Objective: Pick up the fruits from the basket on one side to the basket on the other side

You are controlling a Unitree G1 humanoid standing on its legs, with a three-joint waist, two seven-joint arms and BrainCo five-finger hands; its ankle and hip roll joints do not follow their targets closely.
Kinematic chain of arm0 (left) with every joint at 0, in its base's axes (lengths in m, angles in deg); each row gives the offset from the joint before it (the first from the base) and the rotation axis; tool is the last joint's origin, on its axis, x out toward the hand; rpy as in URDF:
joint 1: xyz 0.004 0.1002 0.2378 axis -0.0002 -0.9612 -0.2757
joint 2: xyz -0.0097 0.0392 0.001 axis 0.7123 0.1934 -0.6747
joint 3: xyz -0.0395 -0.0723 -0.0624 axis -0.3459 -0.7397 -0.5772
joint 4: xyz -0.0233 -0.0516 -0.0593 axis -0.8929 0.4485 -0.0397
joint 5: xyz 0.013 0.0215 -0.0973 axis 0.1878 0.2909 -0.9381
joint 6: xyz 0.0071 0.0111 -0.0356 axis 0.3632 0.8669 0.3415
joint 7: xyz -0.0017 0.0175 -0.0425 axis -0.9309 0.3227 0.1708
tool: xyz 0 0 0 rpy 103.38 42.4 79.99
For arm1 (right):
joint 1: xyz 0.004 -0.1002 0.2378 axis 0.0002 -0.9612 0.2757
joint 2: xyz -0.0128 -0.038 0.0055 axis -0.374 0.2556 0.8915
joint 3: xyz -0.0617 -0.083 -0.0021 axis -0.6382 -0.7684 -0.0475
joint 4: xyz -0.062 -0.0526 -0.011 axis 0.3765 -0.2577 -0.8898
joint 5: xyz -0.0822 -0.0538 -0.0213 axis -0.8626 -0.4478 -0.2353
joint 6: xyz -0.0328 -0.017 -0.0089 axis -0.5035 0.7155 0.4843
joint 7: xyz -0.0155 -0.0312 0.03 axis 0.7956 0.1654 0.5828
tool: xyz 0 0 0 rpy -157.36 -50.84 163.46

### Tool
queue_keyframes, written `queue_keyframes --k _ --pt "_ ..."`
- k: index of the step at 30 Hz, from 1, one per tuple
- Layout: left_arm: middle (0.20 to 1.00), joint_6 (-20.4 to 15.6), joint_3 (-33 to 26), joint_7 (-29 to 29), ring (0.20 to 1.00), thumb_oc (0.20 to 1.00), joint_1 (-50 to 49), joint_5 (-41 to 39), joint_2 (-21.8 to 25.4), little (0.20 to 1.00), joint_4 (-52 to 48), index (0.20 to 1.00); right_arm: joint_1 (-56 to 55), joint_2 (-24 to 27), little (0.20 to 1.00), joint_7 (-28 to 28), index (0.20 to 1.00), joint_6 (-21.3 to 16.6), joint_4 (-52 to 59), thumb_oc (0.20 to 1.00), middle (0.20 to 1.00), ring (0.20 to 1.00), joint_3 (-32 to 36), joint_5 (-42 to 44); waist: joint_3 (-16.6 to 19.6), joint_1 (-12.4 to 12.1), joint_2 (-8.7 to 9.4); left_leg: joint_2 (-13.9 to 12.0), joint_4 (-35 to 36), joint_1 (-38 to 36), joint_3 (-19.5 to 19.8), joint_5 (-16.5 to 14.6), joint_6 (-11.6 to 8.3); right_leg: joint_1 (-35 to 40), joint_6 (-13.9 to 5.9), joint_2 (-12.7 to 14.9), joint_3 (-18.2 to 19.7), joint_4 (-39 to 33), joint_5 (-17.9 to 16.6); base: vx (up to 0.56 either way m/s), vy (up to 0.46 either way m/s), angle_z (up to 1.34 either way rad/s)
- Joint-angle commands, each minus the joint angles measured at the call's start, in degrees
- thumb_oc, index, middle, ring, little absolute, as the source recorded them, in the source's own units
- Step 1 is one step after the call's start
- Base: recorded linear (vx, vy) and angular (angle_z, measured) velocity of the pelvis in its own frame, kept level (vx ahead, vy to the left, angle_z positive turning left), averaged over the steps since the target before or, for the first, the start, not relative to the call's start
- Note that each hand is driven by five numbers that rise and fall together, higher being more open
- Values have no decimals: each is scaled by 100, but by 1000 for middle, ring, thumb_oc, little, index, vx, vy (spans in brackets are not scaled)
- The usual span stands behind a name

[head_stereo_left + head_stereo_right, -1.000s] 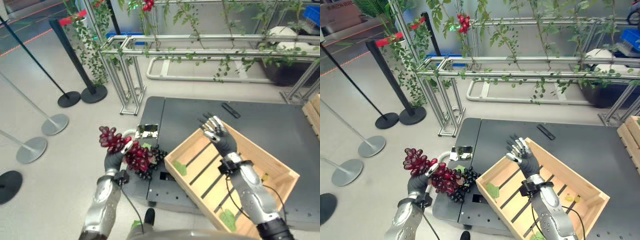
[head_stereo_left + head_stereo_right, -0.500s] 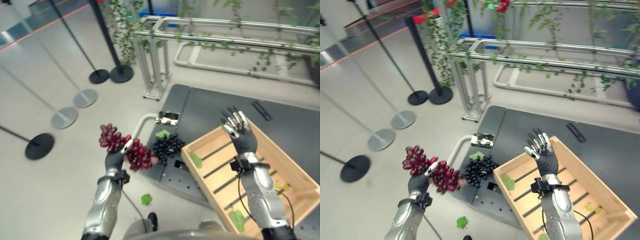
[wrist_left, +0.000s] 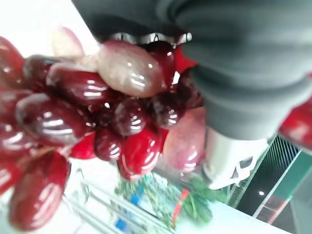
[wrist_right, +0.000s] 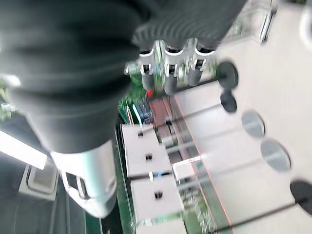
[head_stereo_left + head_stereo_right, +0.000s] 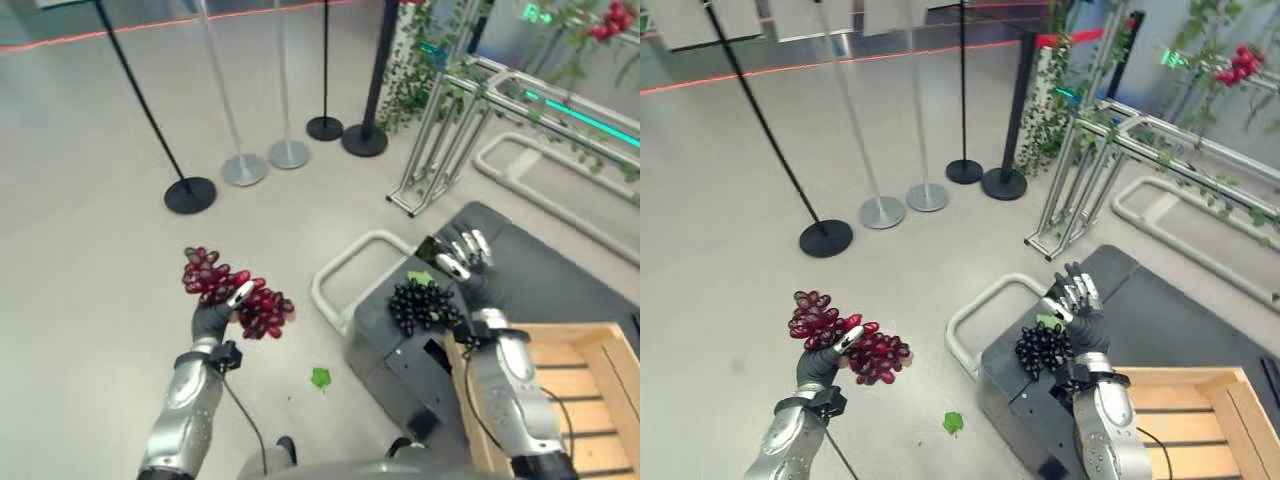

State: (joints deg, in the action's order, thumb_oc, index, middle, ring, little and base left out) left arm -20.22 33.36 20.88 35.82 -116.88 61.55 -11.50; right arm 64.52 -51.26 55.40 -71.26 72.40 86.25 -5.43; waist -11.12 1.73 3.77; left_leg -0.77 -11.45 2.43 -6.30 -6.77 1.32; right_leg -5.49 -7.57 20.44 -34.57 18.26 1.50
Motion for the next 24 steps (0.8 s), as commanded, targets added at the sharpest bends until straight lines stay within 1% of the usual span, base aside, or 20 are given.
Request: queue_keyframes --k 1,2,3,4,5,6,7,8,9,10,11,12,13,14,15,16,17,19,20,24 --pt "200 -346 -193 49 200 200 400 462 137 200 -677 200 402 91 1000 -24 1000 -202 183 1000 1000 1000 123 -215 -147 56 114 -242 462 -930 482 -886 -419 -388 -281 -488 516 -1936 -798 -223 241 19" --pt "200 -357 -152 15 200 200 426 478 166 200 -639 200 435 82 1000 9 1000 -224 169 1000 1000 1000 148 -270 -179 133 111 -197 507 -916 697 -833 -372 -501 -360 -624 1188 -1791 -736 -162 158 41" --pt "200 -359 -152 14 200 200 434 479 169 200 -636 200 442 79 1000 9 1000 -225 167 1000 1000 1000 151 -270 -173 137 142 -159 521 -897 698 -798 -364 -534 -361 -585 1200 -1776 -745 -177 272 110" --pt "200 -384 4 41 200 200 575 458 225 200 -553 200 439 121 1000 55 1000 -241 205 1000 1000 1000 262 -403 -162 170 140 66 511 -675 1221 -649 -204 -374 -334 -1085 2425 -1333 -341 -147 194 126" --pt "200 -386 8 41 200 200 583 459 227 200 -549 200 442 119 1000 55 1000 -241 204 1000 1000 1000 267 -403 -156 176 158 89 515 -653 1227 -621 -202 -396 -335 -1060 2425 -1328 -351 -204 352 186" --pt "200 -356 118 103 200 200 619 515 214 200 -553 200 364 168 1000 42 1000 -261 201 1000 1000 1000 337 -428 -33 123 149 306 479 -351 1657 -377 -62 -76 -138 -1571 2839 -939 102 -91 160 158" --pt "200 -354 122 102 200 200 620 517 214 200 -555 200 363 168 1000 41 1000 -262 202 1000 1000 1000 341 -427 -19 140 160 323 485 -325 1674 -347 -63 -101 -139 -1550 2824 -928 97 -132 320 192" --pt "200 -300 192 143 200 200 623 549 196 200 -572 200 308 207 1000 7 1000 -262 191 1000 1000 1000 376 -452 113 144 95 427 514 -134 2070 -128 31 -31 25 -2076 3187 -287 568 -72 160 123" --pt "200 -298 193 142 200 200 623 550 194 200 -576 200 309 209 1000 6 1000 -264 190 1000 1000 1000 379 -451 131 154 99 436 520 -103 2079 -101 28 -71 25 -2064 3179 -267 563 -45 252 128" --pt "200 -244 228 171 200 200 606 573 168 200 -572 200 206 237 1000 15 1000 -263 214 1000 1000 1000 448 -484 215 224 97 563 560 -56 2383 48 46 -60 91 -2506 3651 118 795 8 91 66" --pt "200 -244 228 171 200 200 606 573 168 200 -572 200 206 237 1000 15 1000 -263 214 1000 1000 1000 448 -484 215 224 97 563 560 -56 2383 48 46 -60 91 -2506 3651 118 795 -31 149 155" --pt "200 -243 261 165 200 200 572 591 129 200 -575 200 159 264 1000 37 1000 -267 243 1000 1000 1000 466 -547 248 268 76 760 599 44 2812 277 48 -67 129 -2776 4202 354 702 -47 57 123" --pt "200 -241 263 164 200 200 564 592 125 200 -581 200 155 266 1000 38 1000 -266 244 1000 1000 1000 465 -548 253 283 77 766 608 40 2828 286 48 -65 131 -2768 4190 354 707 -75 64 183" --pt "200 -266 249 164 200 200 530 591 109 200 -639 200 154 324 1000 53 1000 -260 272 1000 1000 1000 453 -660 264 280 50 898 618 80 3140 368 18 88 199 -2826 4605 244 853 -22 7 108" --pt "200 -263 248 162 200 200 525 593 108 200 -646 200 155 324 1000 54 1000 -261 269 1000 1000 1000 451 -662 259 295 53 906 615 70 3155 368 20 112 200 -2816 4594 221 855 -82 27 110" --pt "200 -275 222 133 200 200 535 491 73 200 -682 200 238 351 1000 91 1000 -237 254 1000 1000 1000 402 -675 257 180 40 1061 619 188 3333 485 -24 369 381 -2621 4781 -185 1108 -98 -13 66" --pt "200 -310 189 142 200 200 507 459 75 200 -714 200 315 376 1000 80 1000 -207 219 1000 1000 1000 338 -655 266 136 6 1055 666 270 3345 548 -56 509 430 -2620 4769 -630 1221 -142 -37 48" --pt "200 -340 133 106 200 200 473 425 55 200 -764 200 429 404 1000 74 1000 -201 176 1000 1000 1000 236 -634 321 44 -32 1028 668 400 3281 568 -88 643 434 -2577 4772 -1073 1092 -91 -50 22" --pt "200 -358 31 122 200 200 378 198 13 200 -880 200 552 433 1000 76 1000 -166 151 1000 1000 1000 168 -517 363 -183 -101 1085 567 630 3289 661 -132 794 533 -2495 4817 -1511 991 -96 -40 -13" --pt "200 -363 -18 194 200 200 272 14 -90 200 -929 200 503 491 1000 34 1000 -143 200 1000 1000 1000 145 -510 284 -293 -214 1120 543 914 3463 887 -302 950 615 -2456 4620 -1992 893 -139 -40 16"
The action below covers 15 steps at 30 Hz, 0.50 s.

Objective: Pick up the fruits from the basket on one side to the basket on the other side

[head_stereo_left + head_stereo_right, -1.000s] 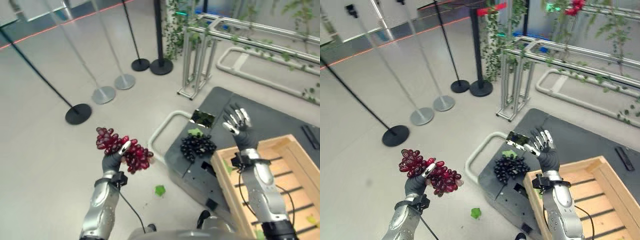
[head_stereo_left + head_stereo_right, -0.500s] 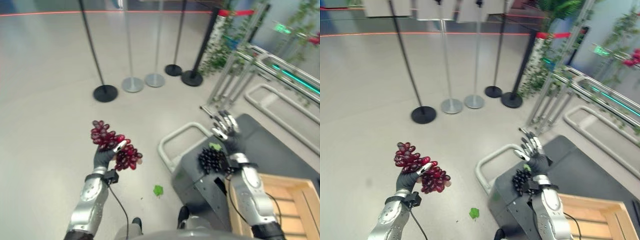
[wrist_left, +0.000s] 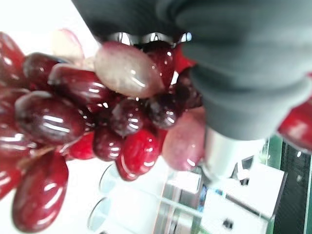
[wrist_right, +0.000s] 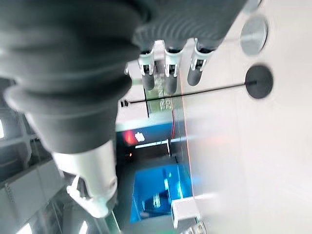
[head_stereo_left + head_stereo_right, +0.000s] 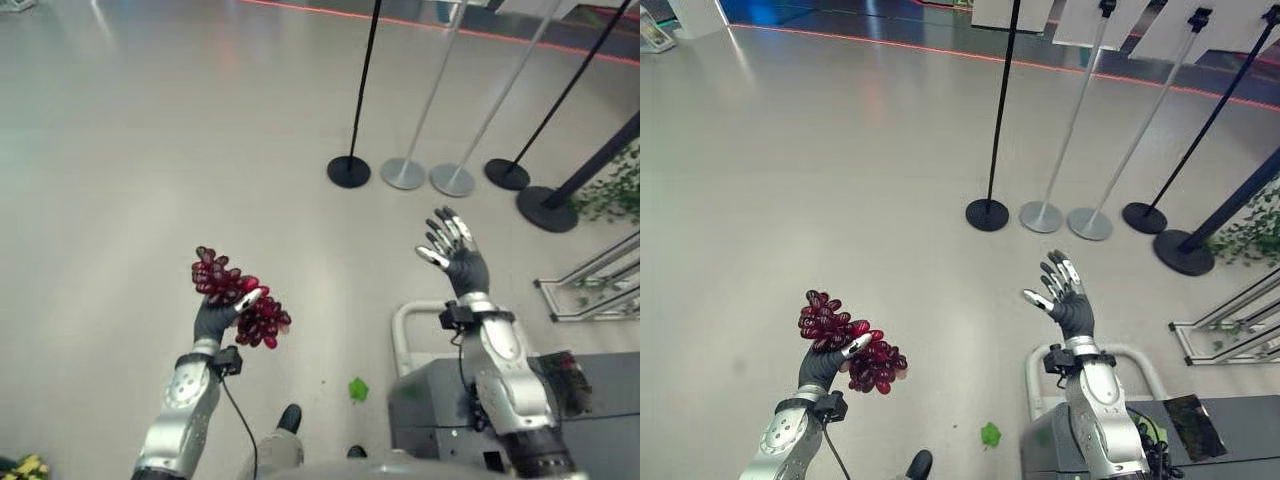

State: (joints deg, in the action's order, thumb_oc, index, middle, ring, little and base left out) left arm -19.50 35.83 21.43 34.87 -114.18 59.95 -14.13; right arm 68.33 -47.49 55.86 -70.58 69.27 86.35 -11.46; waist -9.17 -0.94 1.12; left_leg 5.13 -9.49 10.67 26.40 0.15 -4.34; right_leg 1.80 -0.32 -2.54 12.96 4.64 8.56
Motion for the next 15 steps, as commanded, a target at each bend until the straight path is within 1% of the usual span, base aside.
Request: queue_keyframes --k 1,2,3,4,5,6,7,8,10,11,12,13,15 --pt "200 -442 -236 123 200 200 428 -297 57 200 -656 200 132 154 1000 10 1000 -230 510 1000 1000 1000 141 66 -7 -22 4 547 273 282 160 288 174 229 -105 -134 -260 -681 171 -231 29 63" --pt "200 -430 -221 119 200 200 485 -286 18 200 -649 200 128 232 1000 83 1000 -257 534 1000 1000 1000 260 -8 -111 88 -38 501 30 493 -441 218 183 179 -125 -51 -494 -692 140 -371 38 175" --pt "200 -409 -206 105 200 200 533 -271 -4 200 -607 200 152 272 1000 184 1000 -302 568 1000 1000 1000 335 -107 -180 237 -25 319 -271 578 -1400 6 299 112 -198 85 -755 -683 71 -325 39 211" --pt "200 -401 -180 139 200 200 548 -275 36 200 -574 200 164 273 1000 230 1000 -299 581 1000 1000 1000 296 -102 -183 221 -8 217 -380 530 -1608 -117 290 61 -219 167 -892 -686 43 -318 20 225" --pt "200 -426 -198 206 200 200 442 -244 30 200 -583 200 72 244 1000 183 1000 -289 577 1000 1000 1000 297 -89 -192 229 39 303 -779 267 -1675 -637 320 60 -201 359 -1229 -686 -4 -189 13 86" --pt "200 -425 -200 206 200 200 441 -244 30 200 -587 200 73 243 1000 182 1000 -289 578 1000 1000 1000 297 -89 -187 246 38 309 -772 281 -1660 -608 317 48 -204 361 -1247 -688 -21 -215 14 25" --pt "200 -385 -231 267 200 200 377 -249 19 200 -647 200 -78 198 1000 106 1000 -278 572 1000 1000 1000 365 -120 -152 312 75 274 -997 -126 -1836 -985 363 12 -181 511 -1694 -581 -19 -99 3 4" --pt "200 -382 -232 266 200 200 377 -249 20 200 -651 200 -77 197 1000 105 1000 -278 574 1000 1000 1000 367 -120 -147 330 80 286 -981 -113 -1821 -948 361 -3 -186 521 -1713 -582 -36 -161 16 133" --pt "200 -346 -249 338 200 200 366 -289 -14 200 -704 200 -129 159 1000 65 1000 -258 528 1000 1000 1000 411 -119 -113 361 107 60 -1388 -400 -2148 -1161 280 -59 -207 677 -2230 -576 -113 -165 64 180" --pt "200 -321 -276 380 200 200 350 -292 -20 200 -736 200 -181 145 1000 75 1000 -244 527 1000 1000 1000 452 -122 -69 399 122 -20 -1423 -509 -2234 -1197 243 -108 -204 766 -2477 -555 -145 -225 162 97" --pt "200 -330 -290 382 200 200 360 -315 -27 200 -780 200 -187 106 1000 99 1000 -274 526 1000 1000 1000 496 -116 -37 415 102 -360 -1464 -808 -2443 -1295 111 -134 -212 892 -2926 -522 -188 -174 130 101" --pt "200 -327 -291 381 200 200 361 -315 -25 200 -784 200 -182 105 1000 99 1000 -276 523 1000 1000 1000 497 -115 -29 440 120 -333 -1446 -787 -2425 -1254 116 -149 -218 919 -2949 -523 -207 -170 150 129" --pt "200 -279 -283 389 200 200 391 -330 -31 200 -817 200 -197 65 1000 160 1000 -280 558 1000 1000 1000 576 -133 28 490 83 -736 -1150 -1088 -2696 -1296 4 -199 -265 1086 -3387 -472 -242 -149 203 152"
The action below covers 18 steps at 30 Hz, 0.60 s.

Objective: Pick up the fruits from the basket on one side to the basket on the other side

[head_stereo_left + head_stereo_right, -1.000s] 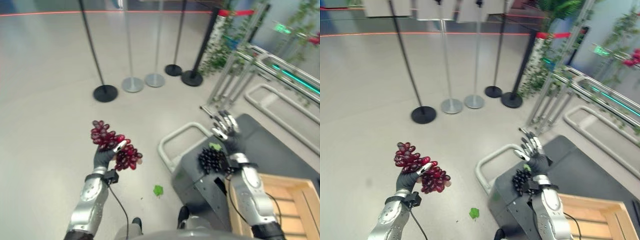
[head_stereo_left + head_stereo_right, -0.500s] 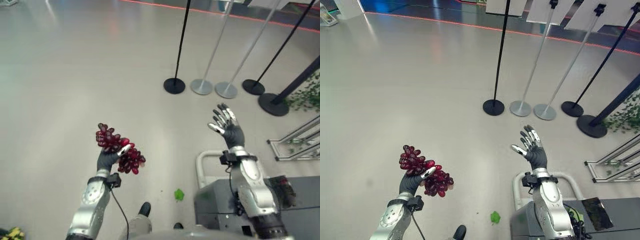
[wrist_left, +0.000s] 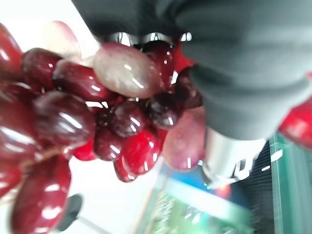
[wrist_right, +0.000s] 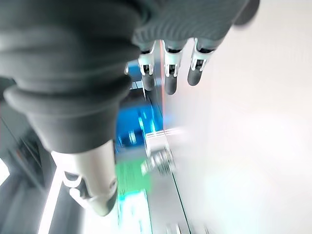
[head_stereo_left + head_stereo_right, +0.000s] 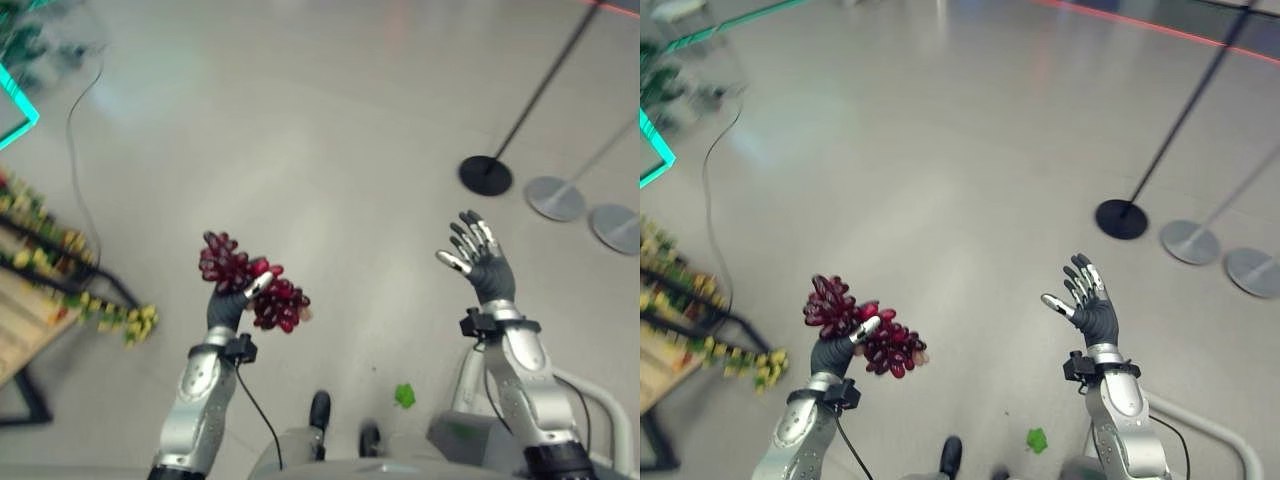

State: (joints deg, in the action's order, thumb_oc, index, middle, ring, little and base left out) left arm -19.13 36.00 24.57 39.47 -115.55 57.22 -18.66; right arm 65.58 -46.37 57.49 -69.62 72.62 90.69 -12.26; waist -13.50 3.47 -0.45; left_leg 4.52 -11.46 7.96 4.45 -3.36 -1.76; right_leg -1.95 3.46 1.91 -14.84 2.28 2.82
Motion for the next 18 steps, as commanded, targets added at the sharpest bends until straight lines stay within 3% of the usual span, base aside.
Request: queue_keyframes --k 1,2,4,5,6,7,10,11,12,14,15,16,17,18 --pt "200 -317 -324 87 200 200 -76 -159 267 200 -381 200 57 -57 1000 9 1000 -362 224 1000 1000 1000 149 -32 476 37 201 -908 -742 -949 -675 -1155 -316 180 -706 690 -866 -224 285 -210 290 140" --pt "200 -306 -311 102 200 200 -83 -100 306 200 -374 200 -15 -121 1000 18 1000 -387 236 1000 1000 1000 170 -42 539 22 155 -1015 -119 -1138 -752 -1114 -324 168 -778 686 -1019 -269 243 -146 196 91" --pt "200 -300 -317 86 200 200 -74 -18 365 200 -414 200 -43 -202 1000 19 1000 -384 213 1000 1000 1000 168 -22 579 -6 149 -1019 366 -1236 -698 -993 -341 129 -843 723 -1167 -285 134 -173 225 137" --pt "200 -275 -287 25 200 200 -28 102 437 200 -425 200 -27 -255 1000 102 1000 -391 167 1000 1000 1000 142 -38 557 -76 192 -1086 699 -1089 -564 -779 -352 25 -993 880 -1297 -245 -92 -201 284 118" --pt "200 -274 -288 23 200 200 -25 103 439 200 -426 200 -22 -257 1000 102 1000 -393 163 1000 1000 1000 142 -39 563 -65 197 -1078 716 -1084 -553 -764 -349 20 -997 887 -1309 -249 -97 -175 377 117" --pt "200 -287 -390 -11 200 200 -82 184 490 200 -469 200 -7 -330 1000 81 1000 -376 152 1000 1000 1000 86 -86 549 -154 249 -1058 1078 -1195 -459 -701 -308 -34 -1121 1005 -1372 -272 -278 -68 189 94" --pt "200 -316 -483 -77 200 200 -68 216 542 200 -510 200 113 -364 1000 26 1000 -351 111 1000 1000 1000 -22 -103 469 -254 361 -929 1261 -1201 -315 -616 -223 -119 -1275 1145 -1340 -339 -544 -165 303 39" --pt "200 -345 -531 -107 200 200 -48 246 570 200 -470 200 162 -367 1000 -66 1000 -314 117 1000 1000 1000 -96 -152 393 -337 399 -843 1403 -1196 -109 -520 -155 -225 -1325 1187 -1081 -324 -591 -89 159 25" --pt "200 -345 -530 -107 200 200 -40 247 572 200 -469 200 170 -370 1000 -67 1000 -315 114 1000 1000 1000 -90 -152 396 -323 423 -807 1409 -1169 -95 -480 -143 -249 -1329 1225 -1090 -321 -614 -73 280 45" --pt "200 -398 -393 -158 200 200 74 145 631 200 -345 200 186 -374 1000 -61 1000 -297 65 1000 1000 1000 -53 -150 267 -144 415 -639 1424 -1082 484 -382 23 -432 -1367 804 611 134 -310 11 232 67" --pt "200 -400 -392 -159 200 200 82 145 632 200 -342 200 192 -374 1000 -62 1000 -298 63 1000 1000 1000 -49 -149 271 -151 430 -620 1417 -1057 477 -361 26 -467 -1368 822 626 154 -318 65 305 103" --pt "200 -411 -322 -114 200 200 85 143 616 200 -341 200 164 -306 1000 -111 1000 -282 79 1000 1000 1000 -35 -208 325 -83 398 -388 1366 -953 858 -277 133 -361 -1292 297 1538 373 69 43 204 119" --pt "200 -409 -322 -115 200 200 84 144 615 200 -345 200 164 -305 1000 -111 1000 -282 81 1000 1000 1000 -34 -208 333 -77 404 -377 1364 -929 863 -252 132 -381 -1294 308 1536 371 50 135 313 169" --pt "200 -408 -349 -52 200 200 1 175 543 200 -362 200 38 -256 1000 -179 1000 -264 65 1000 1000 1000 -34 -172 408 -79 405 -182 1326 -876 1166 -191 215 -323 -1103 68 1648 450 265 68 112 136"
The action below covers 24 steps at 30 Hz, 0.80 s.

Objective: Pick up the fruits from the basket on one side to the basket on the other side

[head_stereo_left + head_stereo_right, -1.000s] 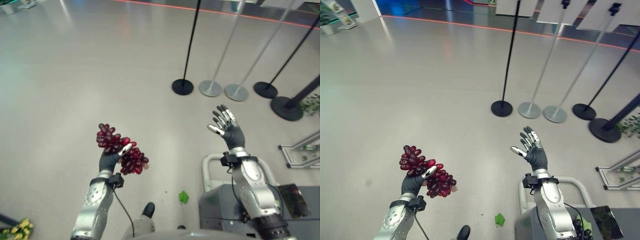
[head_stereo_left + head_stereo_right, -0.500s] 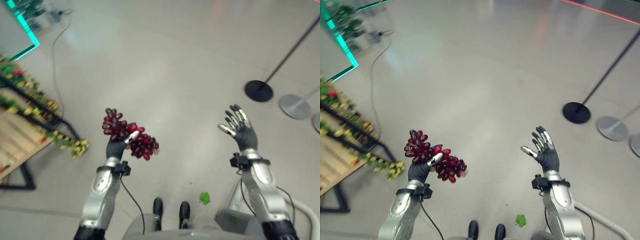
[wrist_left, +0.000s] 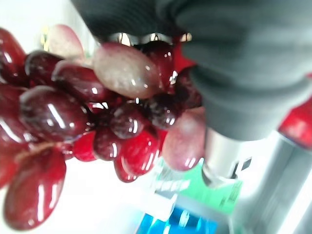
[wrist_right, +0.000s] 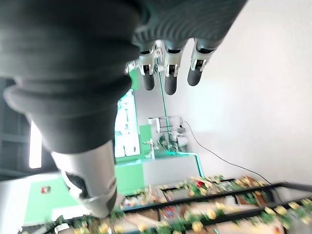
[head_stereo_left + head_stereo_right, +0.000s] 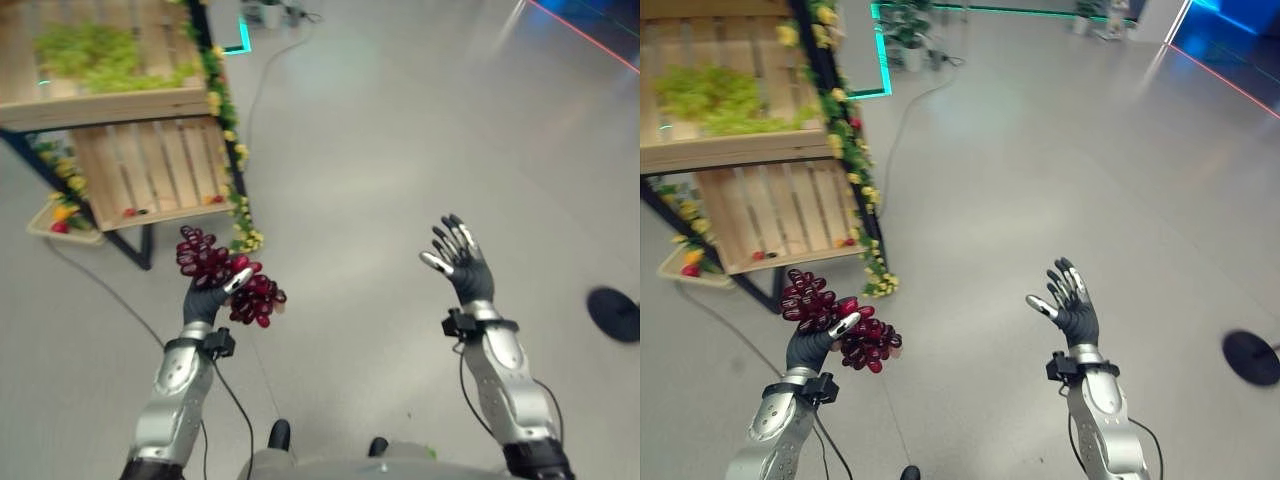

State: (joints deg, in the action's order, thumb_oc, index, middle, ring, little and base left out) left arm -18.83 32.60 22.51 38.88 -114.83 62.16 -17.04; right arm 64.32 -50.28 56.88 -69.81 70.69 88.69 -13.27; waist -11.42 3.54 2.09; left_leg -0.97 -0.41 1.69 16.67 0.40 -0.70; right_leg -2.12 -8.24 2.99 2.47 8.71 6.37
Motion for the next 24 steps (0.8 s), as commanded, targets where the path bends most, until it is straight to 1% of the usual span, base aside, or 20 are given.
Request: queue_keyframes --k 1,2,3,4,5,7,8,9,10,12,13,14,15,17,18,19,20,22,23,24 --pt "200 -437 -10 154 200 200 57 104 48 200 -526 200 162 135 1000 -117 1000 -246 257 1000 1000 1000 164 -70 202 -75 150 369 218 -247 -46 -566 108 -305 67 -37 -92 -190 -86 139 170 116" --pt "200 -404 -44 206 200 200 -24 106 11 200 -541 200 125 193 1000 -160 1000 -221 283 1000 1000 1000 165 -163 236 -143 165 455 238 -203 132 -501 155 -299 199 -246 -108 -157 43 96 89 87" --pt "200 -396 -78 215 200 200 -91 104 4 200 -564 200 85 181 1000 -199 1000 -214 260 1000 1000 1000 148 -108 254 -110 166 500 257 -211 232 -486 183 -372 246 -390 -3 -179 67 101 87 75" --pt "200 -392 -82 215 200 200 -103 104 4 200 -573 200 82 182 1000 -202 1000 -217 256 1000 1000 1000 143 -104 266 -105 163 494 261 -210 235 -492 182 -377 252 -396 -5 -174 74 147 90 66" --pt "200 -399 -107 243 200 200 -184 66 -28 200 -569 200 62 237 1000 -214 1000 -215 201 1000 1000 1000 115 -132 286 -95 166 603 264 -265 430 -486 222 -590 319 -631 149 -308 -3 175 83 41" --pt "200 -411 -122 235 200 200 -169 62 -33 200 -565 200 82 271 1000 -226 1000 -217 175 1000 1000 1000 92 -135 278 -95 164 653 250 -281 516 -476 217 -671 341 -646 69 -437 -89 201 65 56" --pt "200 -445 -168 188 200 200 -153 -19 -63 200 -560 200 143 323 1000 -228 1000 -209 89 1000 1000 1000 0 -123 248 -126 152 753 332 -425 723 -493 237 -943 351 -645 -281 -686 -307 163 22 48" --pt "200 -445 -170 188 200 200 -153 -19 -64 200 -560 200 145 324 1000 -228 1000 -211 87 1000 1000 1000 -2 -122 247 -111 148 750 335 -427 737 -492 235 -937 351 -643 -294 -691 -308 361 14 32" --pt "200 -466 -222 157 200 200 -107 -20 -69 200 -553 200 179 366 1000 -204 1000 -186 61 1000 1000 1000 -52 -243 202 -120 118 829 305 -592 877 -555 239 -1096 303 -562 -519 -759 -446 281 -7 8" --pt "200 -488 -221 142 200 200 -93 -81 -102 200 -538 200 186 379 1000 -198 1000 -183 64 1000 1000 1000 -70 -247 181 -78 102 893 274 -678 961 -621 248 -1029 291 -519 -541 -744 -451 223 0 18" --pt "200 -512 -203 122 200 200 -86 -117 -143 200 -487 200 174 409 1000 -189 1000 -183 20 1000 1000 1000 -75 -295 189 -78 83 948 215 -730 985 -716 299 -985 325 -477 -520 -731 -465 371 -35 48" --pt "200 -498 -251 129 200 200 -147 -146 -235 200 -437 200 142 394 1000 -187 1000 -166 -2 1000 1000 1000 -88 -344 285 -104 11 1018 -38 -902 931 -967 294 -896 376 -365 -668 -694 -431 373 -34 89" --pt "200 -501 -253 130 200 200 -150 -148 -242 200 -437 200 144 402 1000 -186 1000 -170 -7 1000 1000 1000 -94 -345 266 -95 -6 1014 -79 -911 934 -1002 295 -864 377 -376 -678 -707 -432 399 -26 83" --pt "200 -500 -244 111 200 200 -83 -285 -330 200 -415 200 159 513 1000 -138 1000 -195 9 1000 1000 1000 -35 -509 306 -126 -186 1059 -581 -912 718 -1020 74 -521 459 -284 -921 -728 -305 299 3 38" --pt "200 -550 -283 126 200 200 -50 -353 -372 200 -437 200 166 559 1000 -143 1000 -220 -16 1000 1000 1000 7 -470 333 -145 -315 1135 -1113 -865 559 -779 -262 -218 524 -295 -1041 -812 -211 276 -10 13" --pt "200 -551 -283 127 200 200 -51 -355 -374 200 -437 200 167 563 1000 -145 1000 -222 -20 1000 1000 1000 7 -467 329 -138 -313 1146 -1138 -854 561 -783 -263 -210 522 -289 -1046 -826 -220 381 -17 66" --pt "200 -581 -375 121 200 200 -71 -415 -380 200 -493 200 179 618 1000 -188 1000 -197 -24 1000 1000 1000 -8 -450 345 -206 -392 1271 -1568 -681 487 -511 -526 73 579 -290 -1056 -962 -123 186 -10 58" --pt "200 -592 -469 110 200 200 -149 -420 -388 200 -559 200 193 649 1000 -240 1000 -183 6 1000 1000 1000 -15 -441 343 -256 -394 1371 -1939 -614 462 -415 -570 194 619 -284 -1035 -1025 -58 303 -40 13" --pt "200 -618 -498 124 200 200 -127 -468 -376 200 -649 200 160 725 1000 -299 1000 -152 76 1000 1000 1000 14 -403 176 -346 -351 1976 -3280 -124 90 -208 -1126 604 637 -153 -1034 -1183 46 256 -38 -19" --pt "200 -617 -497 123 200 200 -111 -468 -373 200 -648 200 171 722 1000 -301 1000 -151 76 1000 1000 1000 23 -401 189 -334 -333 2009 -3306 -57 86 -165 -1124 560 620 -122 -1051 -1188 17 215 -78 -11"
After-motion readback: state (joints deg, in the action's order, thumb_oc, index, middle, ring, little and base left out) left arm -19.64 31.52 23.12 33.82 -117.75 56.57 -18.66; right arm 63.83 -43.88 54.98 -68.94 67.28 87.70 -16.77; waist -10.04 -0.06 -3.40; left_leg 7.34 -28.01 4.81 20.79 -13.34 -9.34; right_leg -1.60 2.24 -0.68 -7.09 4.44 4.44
